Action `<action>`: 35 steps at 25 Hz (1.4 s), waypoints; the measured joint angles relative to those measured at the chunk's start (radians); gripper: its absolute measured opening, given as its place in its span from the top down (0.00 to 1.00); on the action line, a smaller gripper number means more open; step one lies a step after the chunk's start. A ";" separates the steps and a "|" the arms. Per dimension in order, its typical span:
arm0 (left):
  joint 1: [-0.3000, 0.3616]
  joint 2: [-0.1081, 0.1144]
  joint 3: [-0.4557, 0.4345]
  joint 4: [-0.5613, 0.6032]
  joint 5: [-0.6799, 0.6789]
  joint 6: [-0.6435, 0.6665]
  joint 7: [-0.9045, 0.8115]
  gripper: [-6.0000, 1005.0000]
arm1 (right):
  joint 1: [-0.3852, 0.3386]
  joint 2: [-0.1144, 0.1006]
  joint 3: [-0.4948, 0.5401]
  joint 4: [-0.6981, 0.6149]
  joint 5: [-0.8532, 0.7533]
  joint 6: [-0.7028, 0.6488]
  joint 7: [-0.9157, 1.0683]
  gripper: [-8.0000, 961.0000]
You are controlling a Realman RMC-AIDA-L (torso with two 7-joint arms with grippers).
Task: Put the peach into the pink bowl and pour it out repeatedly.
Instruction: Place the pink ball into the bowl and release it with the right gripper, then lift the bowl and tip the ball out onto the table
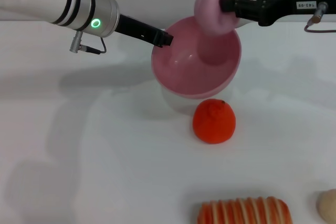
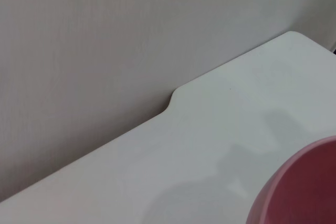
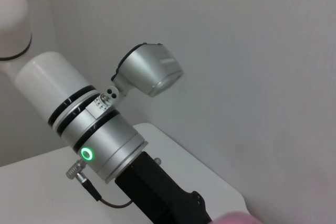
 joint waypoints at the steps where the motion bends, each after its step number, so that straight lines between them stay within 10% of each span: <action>1: 0.000 0.000 0.000 0.000 0.000 0.000 0.001 0.96 | -0.001 0.000 0.000 0.000 0.001 0.001 -0.001 0.92; 12: 0.000 -0.001 0.000 0.000 0.015 -0.005 0.002 0.96 | -0.015 0.003 0.010 0.002 0.041 0.011 -0.024 0.52; 25: 0.003 -0.009 0.000 0.001 0.023 -0.051 0.003 0.96 | -0.303 0.004 0.033 0.273 0.981 0.030 -0.817 0.43; 35: 0.001 -0.045 0.023 0.006 -0.056 -0.152 0.058 0.96 | -0.349 0.005 0.069 0.720 1.526 -0.050 -1.345 0.43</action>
